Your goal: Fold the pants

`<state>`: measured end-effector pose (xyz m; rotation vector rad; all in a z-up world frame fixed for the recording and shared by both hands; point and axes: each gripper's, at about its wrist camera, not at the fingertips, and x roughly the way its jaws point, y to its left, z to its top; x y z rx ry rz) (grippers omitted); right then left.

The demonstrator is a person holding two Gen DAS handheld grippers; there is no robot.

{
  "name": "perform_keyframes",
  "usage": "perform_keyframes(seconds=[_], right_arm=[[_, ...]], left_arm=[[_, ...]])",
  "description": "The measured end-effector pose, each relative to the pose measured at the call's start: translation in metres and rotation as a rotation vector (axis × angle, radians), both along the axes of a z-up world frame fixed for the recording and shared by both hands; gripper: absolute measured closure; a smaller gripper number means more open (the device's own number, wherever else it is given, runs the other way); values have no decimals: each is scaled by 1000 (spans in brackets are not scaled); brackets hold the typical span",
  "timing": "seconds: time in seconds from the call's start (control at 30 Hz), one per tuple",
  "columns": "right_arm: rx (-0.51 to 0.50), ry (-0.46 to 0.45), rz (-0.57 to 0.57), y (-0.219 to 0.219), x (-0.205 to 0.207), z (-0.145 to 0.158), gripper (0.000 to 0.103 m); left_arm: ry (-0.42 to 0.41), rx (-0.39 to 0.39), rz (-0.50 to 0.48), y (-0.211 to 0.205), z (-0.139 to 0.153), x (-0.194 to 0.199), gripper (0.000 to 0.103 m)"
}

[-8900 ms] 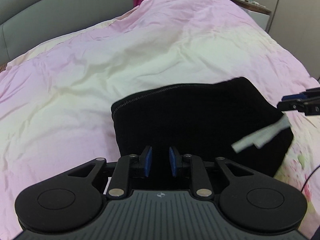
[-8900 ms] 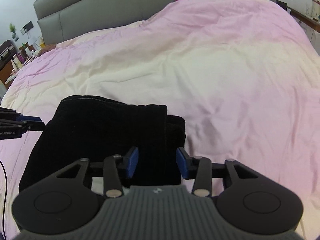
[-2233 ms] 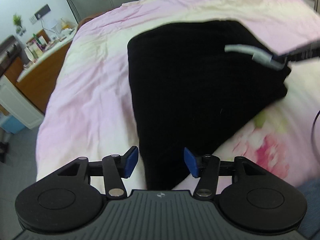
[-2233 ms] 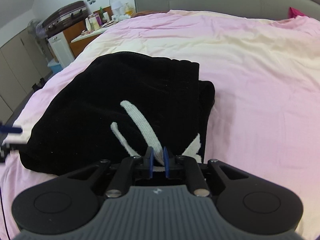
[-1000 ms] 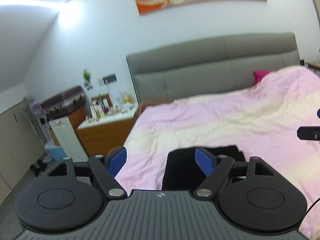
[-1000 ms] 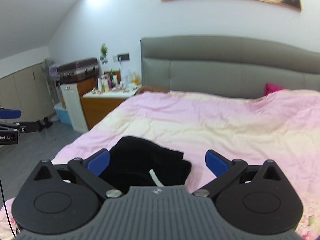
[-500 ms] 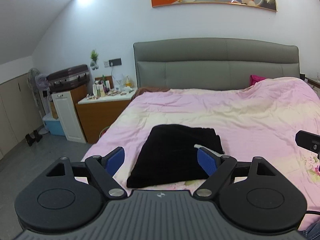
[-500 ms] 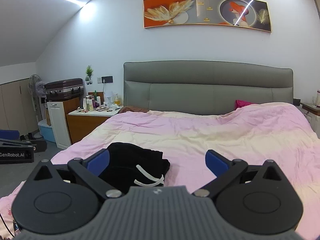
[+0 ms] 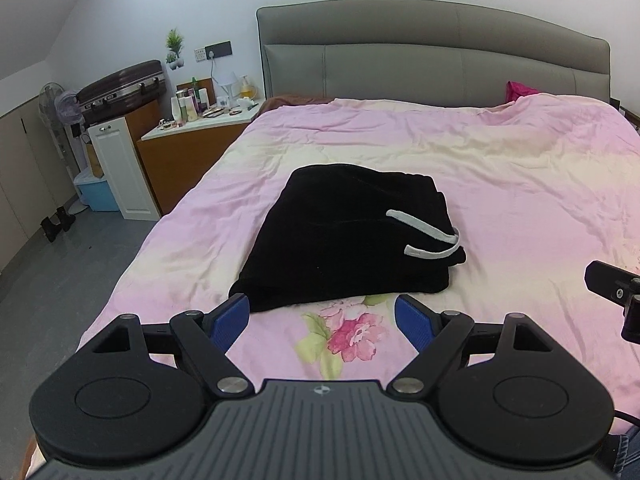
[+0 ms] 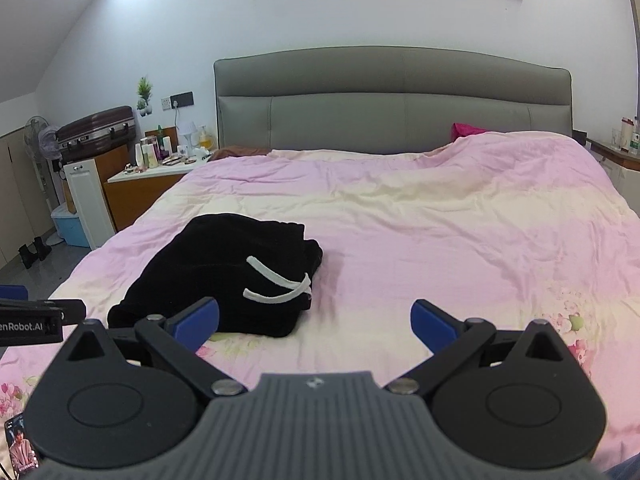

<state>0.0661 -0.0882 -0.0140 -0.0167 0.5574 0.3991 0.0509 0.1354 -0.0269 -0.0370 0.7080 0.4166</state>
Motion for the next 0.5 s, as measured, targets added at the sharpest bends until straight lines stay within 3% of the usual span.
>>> perform_keyframes(seconds=[0.5], right_arm=[[3,25,20,6,8,-4,5]], left_arm=[[15,-9,-5,7,-1,5,6]])
